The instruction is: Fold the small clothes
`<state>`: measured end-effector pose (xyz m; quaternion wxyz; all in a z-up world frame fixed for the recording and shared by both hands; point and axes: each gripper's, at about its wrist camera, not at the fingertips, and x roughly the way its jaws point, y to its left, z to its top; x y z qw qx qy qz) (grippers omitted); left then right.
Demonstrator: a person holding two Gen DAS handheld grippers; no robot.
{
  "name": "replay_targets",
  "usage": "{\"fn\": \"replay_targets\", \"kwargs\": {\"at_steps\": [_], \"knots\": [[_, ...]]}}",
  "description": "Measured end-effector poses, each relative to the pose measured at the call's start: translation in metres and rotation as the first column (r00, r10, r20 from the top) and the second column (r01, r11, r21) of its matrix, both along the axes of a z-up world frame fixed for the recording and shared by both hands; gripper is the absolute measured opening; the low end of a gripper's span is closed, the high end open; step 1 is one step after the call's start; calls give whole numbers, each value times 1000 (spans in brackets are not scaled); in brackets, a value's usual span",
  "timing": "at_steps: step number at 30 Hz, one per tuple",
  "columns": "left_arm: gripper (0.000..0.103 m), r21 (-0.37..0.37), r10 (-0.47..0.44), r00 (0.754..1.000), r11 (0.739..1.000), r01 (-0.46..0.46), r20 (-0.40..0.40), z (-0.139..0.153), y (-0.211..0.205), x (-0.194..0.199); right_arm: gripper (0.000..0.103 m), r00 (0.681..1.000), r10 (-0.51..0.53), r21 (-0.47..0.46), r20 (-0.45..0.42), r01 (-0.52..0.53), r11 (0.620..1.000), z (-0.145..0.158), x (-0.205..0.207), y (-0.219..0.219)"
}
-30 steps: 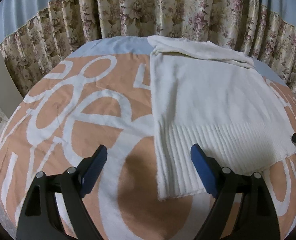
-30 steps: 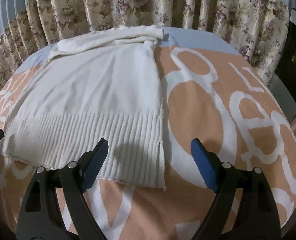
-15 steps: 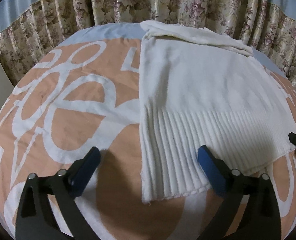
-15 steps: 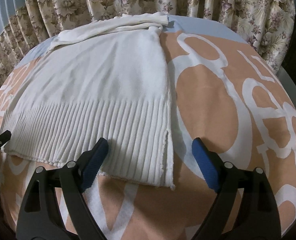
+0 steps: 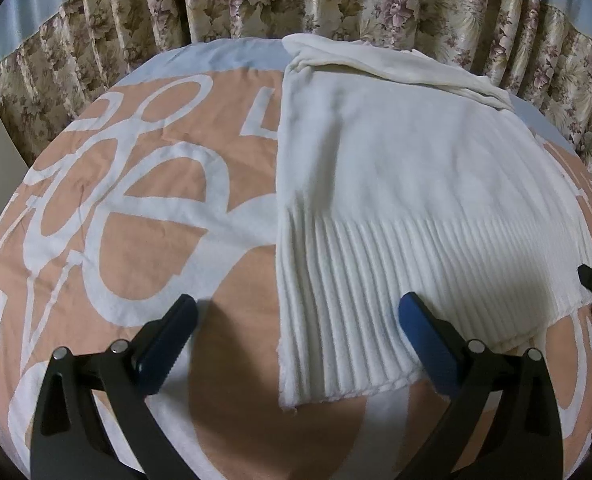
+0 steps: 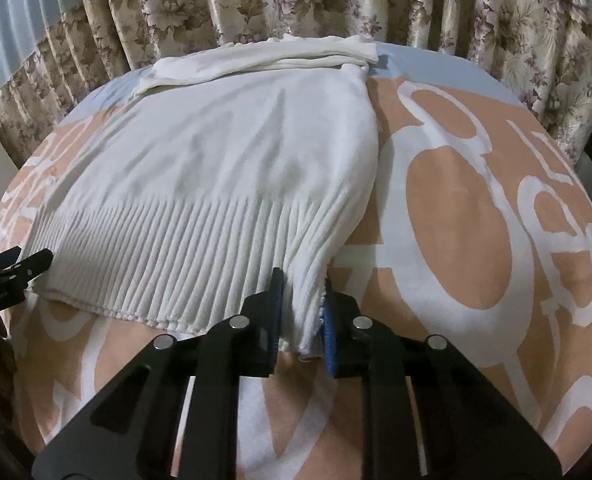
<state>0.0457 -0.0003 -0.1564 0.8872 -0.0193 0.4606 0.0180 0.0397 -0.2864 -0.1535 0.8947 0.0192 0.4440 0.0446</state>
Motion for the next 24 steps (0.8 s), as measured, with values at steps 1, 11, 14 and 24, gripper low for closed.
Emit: {"fn": "replay_targets", "kwargs": {"at_steps": [1,11,14,24], "knots": [[101,-2,6,1000,1000,-6,-3,1,0,1,17,1000,1,-5,-2,-1,1000,0,1,0],[70,-7,-40,999,999,40,13,5,-5,-4,18,1000,-3,13,-6,3,1000,-2,2,-2],[37,4,-107,993,994,107,42,9,-19,-10,18,1000,-3,14,-4,3,1000,-1,1,-2],[12,-45,-110,992,993,113,57,18,-19,-12,14,1000,-22,39,1,22,999,4,-4,-4]]}}
